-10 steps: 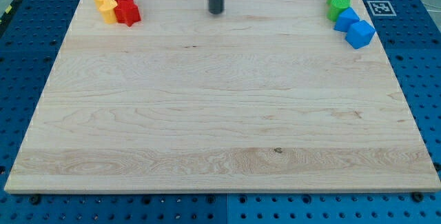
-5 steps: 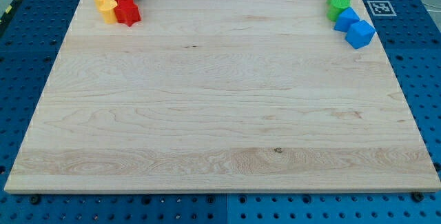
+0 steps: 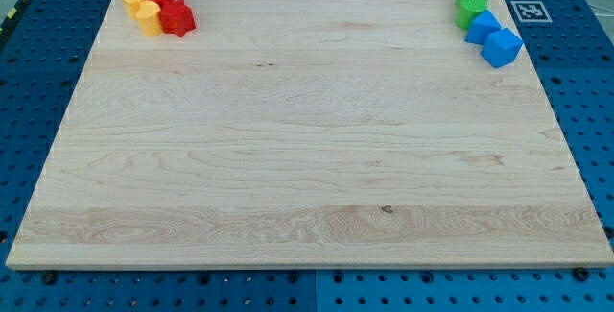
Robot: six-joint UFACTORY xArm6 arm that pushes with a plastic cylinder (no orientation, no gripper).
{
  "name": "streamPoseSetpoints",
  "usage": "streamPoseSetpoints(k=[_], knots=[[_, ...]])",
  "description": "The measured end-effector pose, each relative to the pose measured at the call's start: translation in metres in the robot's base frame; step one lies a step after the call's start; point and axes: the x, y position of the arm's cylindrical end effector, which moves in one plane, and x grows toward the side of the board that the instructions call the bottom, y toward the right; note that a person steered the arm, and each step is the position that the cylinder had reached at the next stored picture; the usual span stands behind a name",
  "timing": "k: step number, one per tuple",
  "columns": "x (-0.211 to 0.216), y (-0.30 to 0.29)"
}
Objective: Separate the yellow and red blocks
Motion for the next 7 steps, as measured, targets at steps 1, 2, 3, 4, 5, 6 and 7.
streamPoseSetpoints(k=[1,2,3,4,5,6,7], knots=[[0.016,0.013],[0.018,0.014],[0.028,0.035],[0.033,0.043],[0.038,0.051],[0.047,0.079],[0.049,0.086]])
